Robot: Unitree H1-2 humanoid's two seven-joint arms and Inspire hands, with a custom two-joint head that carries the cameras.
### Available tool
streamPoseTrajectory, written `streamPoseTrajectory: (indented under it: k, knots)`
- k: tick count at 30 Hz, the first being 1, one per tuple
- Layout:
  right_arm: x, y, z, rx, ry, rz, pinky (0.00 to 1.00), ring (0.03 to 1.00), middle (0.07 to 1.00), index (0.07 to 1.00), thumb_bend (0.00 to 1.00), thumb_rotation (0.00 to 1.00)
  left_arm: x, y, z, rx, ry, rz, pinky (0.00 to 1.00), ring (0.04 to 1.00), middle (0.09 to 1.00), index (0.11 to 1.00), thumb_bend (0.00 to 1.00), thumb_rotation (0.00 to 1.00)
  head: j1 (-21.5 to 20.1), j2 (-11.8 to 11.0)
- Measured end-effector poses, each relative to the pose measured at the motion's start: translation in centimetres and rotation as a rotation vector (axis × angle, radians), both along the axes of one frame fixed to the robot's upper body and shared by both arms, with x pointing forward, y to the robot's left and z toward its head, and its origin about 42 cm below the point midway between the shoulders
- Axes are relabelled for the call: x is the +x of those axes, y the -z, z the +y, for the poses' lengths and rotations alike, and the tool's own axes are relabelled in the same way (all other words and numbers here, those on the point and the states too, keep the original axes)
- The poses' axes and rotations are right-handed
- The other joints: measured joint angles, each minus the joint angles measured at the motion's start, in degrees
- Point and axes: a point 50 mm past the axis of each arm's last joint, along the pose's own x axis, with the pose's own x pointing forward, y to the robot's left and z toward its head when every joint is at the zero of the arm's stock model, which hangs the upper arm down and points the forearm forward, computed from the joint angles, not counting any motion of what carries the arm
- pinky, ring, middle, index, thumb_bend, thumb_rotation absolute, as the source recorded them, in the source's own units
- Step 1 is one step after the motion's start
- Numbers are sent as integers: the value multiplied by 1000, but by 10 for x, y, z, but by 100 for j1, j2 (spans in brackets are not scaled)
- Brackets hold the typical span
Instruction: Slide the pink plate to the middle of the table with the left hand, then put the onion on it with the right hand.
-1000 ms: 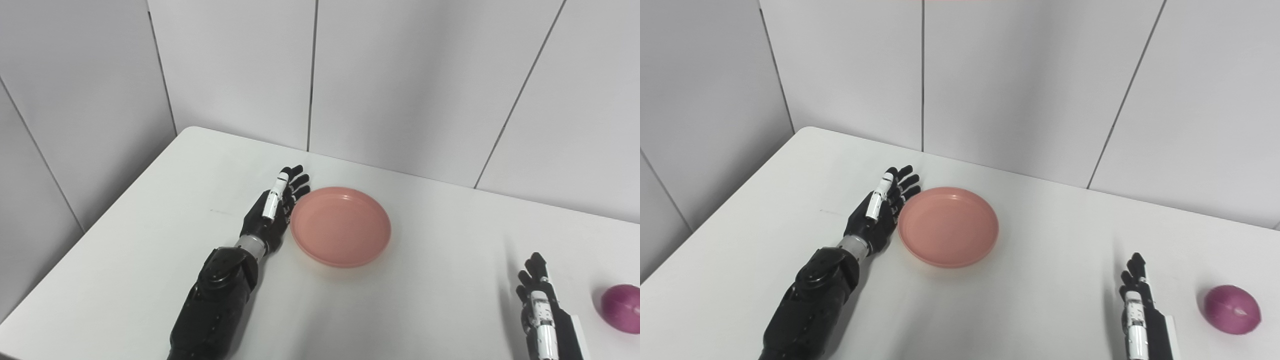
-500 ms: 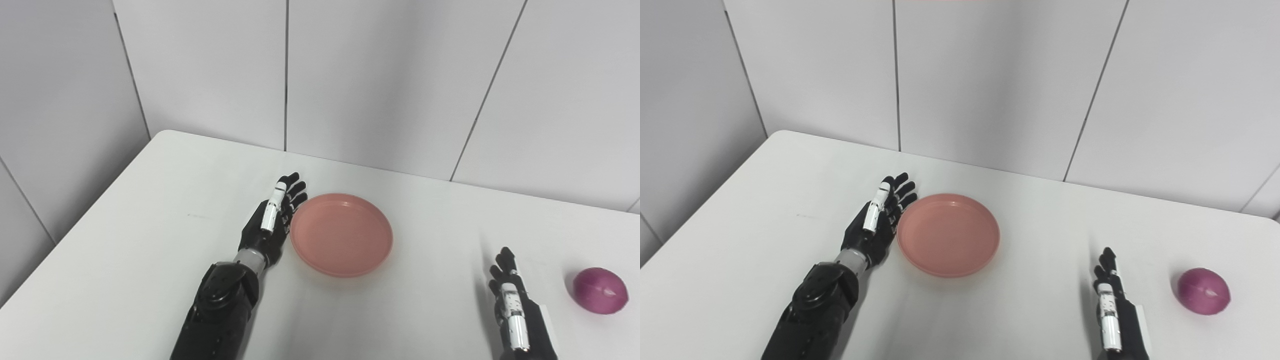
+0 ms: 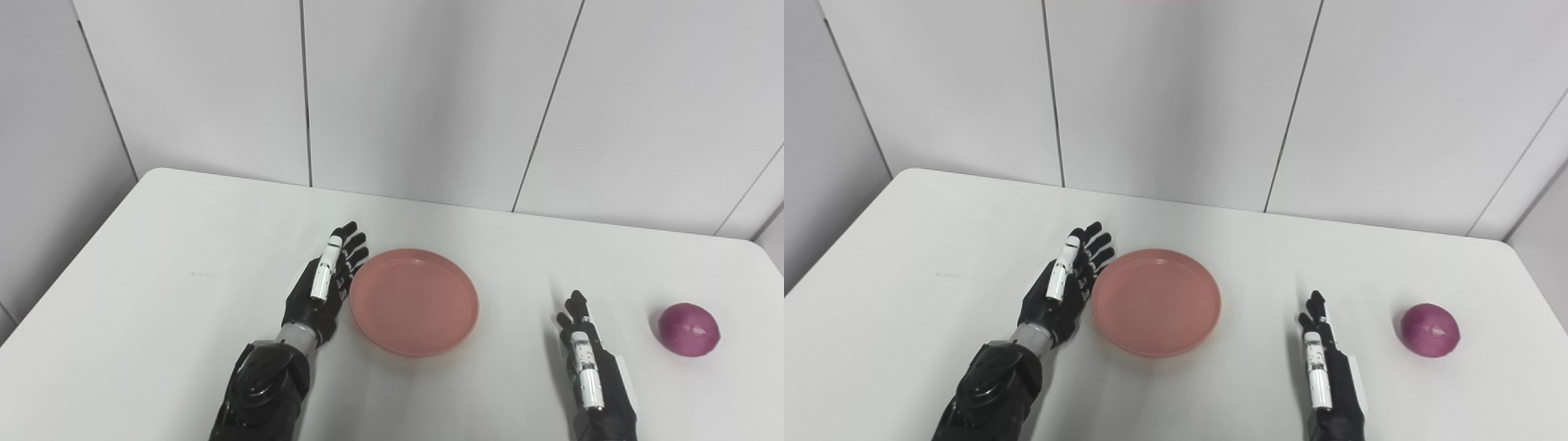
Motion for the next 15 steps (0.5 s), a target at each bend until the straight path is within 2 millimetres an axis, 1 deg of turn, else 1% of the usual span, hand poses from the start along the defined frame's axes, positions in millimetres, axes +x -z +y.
streamPoseTrajectory:
  k: [1, 3, 7, 11, 15]
  knots:
    - [0, 0, 1, -7, -1, 0, 998, 965, 982, 994, 217, 1000, -1, -1, -2, -3, 3, -2, 911, 934, 945, 921, 435, 1000, -122, 44]
    - [1, -1, 3, -13, -3, -2, 1000, 965, 983, 994, 209, 1000, -2, -1, -6, -3, 10, -4, 914, 935, 947, 920, 439, 1000, -141, 53]
    - [2, -2, 9, -11, -2, -8, 1000, 957, 975, 987, 218, 1000, -5, 1, -10, -6, 28, 6, 922, 945, 952, 928, 450, 1000, -360, 123]
    - [2, -2, 13, 0, 4, -8, 1000, 952, 972, 987, 218, 1000, -9, 5, -10, -6, 43, 17, 935, 954, 958, 931, 466, 1000, -360, 123]
    - [2, -2, 15, -1, 11, -8, 985, 948, 968, 982, 222, 1000, -10, 5, -11, -6, 54, 16, 919, 938, 943, 915, 450, 1000, -395, 132]
